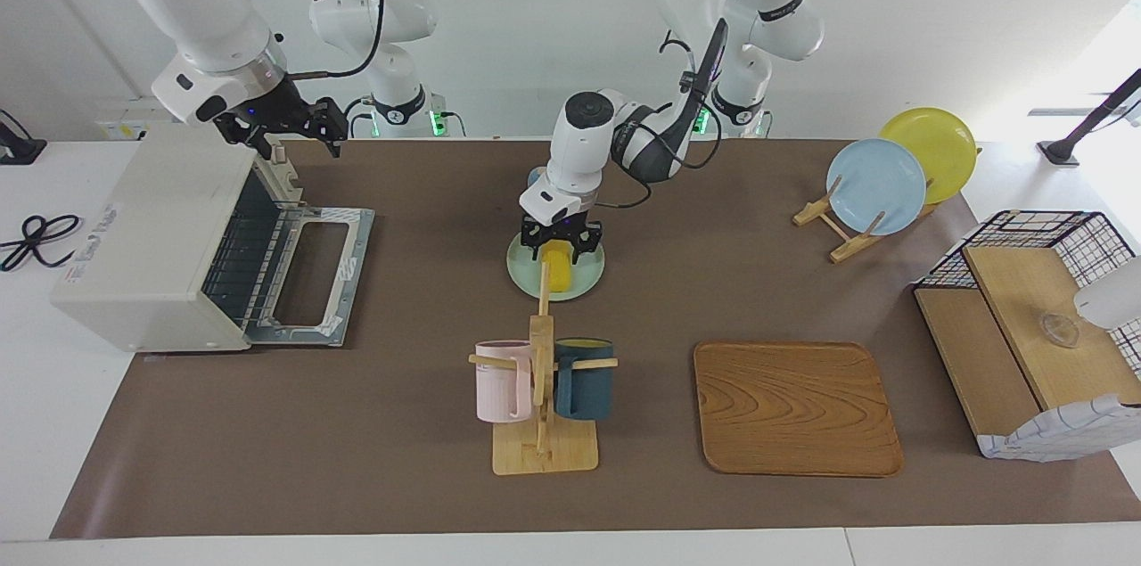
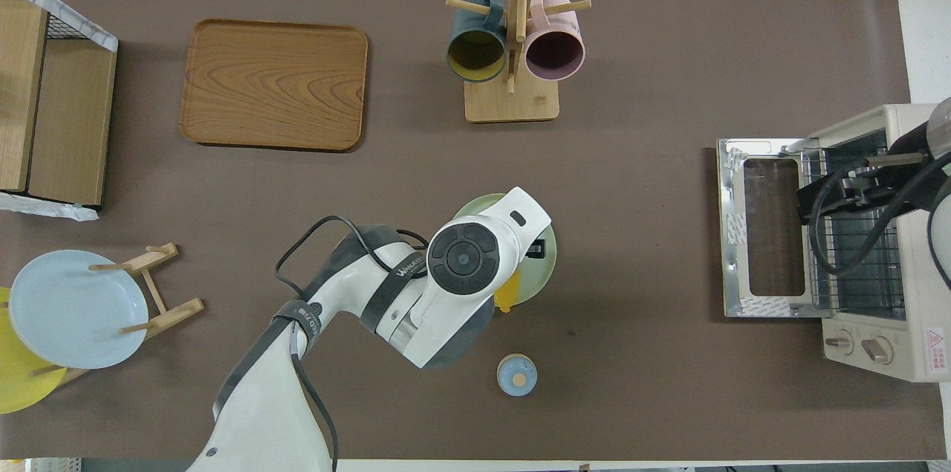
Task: Put corn in oven
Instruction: 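Lower the corn onto the green plate and open the left gripper, then withdraw the left gripper while the right gripper reaches the plate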
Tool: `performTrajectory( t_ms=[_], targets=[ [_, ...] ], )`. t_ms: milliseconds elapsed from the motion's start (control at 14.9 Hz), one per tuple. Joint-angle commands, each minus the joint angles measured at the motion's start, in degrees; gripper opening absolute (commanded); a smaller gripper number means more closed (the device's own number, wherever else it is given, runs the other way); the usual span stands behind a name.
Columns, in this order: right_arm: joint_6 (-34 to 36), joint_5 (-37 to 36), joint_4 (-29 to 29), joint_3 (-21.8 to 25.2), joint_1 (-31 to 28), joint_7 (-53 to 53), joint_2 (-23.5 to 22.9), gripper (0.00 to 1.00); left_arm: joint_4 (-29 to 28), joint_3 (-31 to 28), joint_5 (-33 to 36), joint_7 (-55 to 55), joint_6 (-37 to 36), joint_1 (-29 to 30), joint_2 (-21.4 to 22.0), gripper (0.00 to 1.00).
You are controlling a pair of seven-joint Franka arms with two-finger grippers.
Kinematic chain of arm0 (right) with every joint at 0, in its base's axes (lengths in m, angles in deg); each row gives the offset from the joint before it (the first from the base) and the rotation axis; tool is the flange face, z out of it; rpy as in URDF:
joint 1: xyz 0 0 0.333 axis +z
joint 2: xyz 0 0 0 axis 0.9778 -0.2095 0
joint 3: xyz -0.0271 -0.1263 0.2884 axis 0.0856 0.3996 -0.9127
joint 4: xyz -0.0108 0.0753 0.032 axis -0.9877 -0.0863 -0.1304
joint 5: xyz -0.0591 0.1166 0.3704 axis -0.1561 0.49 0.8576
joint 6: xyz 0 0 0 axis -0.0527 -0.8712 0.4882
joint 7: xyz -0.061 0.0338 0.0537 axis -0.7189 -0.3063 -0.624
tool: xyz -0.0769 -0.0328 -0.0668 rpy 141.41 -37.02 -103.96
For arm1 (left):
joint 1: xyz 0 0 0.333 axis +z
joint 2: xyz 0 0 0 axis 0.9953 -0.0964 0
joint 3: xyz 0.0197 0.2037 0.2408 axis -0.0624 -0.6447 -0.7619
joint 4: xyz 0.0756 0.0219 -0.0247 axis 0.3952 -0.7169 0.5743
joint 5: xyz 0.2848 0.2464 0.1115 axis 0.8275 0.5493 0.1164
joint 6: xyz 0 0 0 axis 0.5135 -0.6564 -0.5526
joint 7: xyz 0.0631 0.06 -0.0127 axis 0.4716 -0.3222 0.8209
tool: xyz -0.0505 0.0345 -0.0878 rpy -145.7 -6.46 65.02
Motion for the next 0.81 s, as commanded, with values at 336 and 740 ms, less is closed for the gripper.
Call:
performTrajectory(
  t_ms=[336,740],
  targets=[
    [0.3,0.3,-0.3,-0.6,0.2,0.1,0.4,1.00,4.2,-0.8,0.1,-2.8,-13.8,4.8,7.6,1.00],
    [0.3,2.6,-1.3,-1.8,0.1,0.4,0.0,1.00,8.2,-1.0,0.1,-11.0,-29.5,13.9,15.9,1.00]
  ],
)
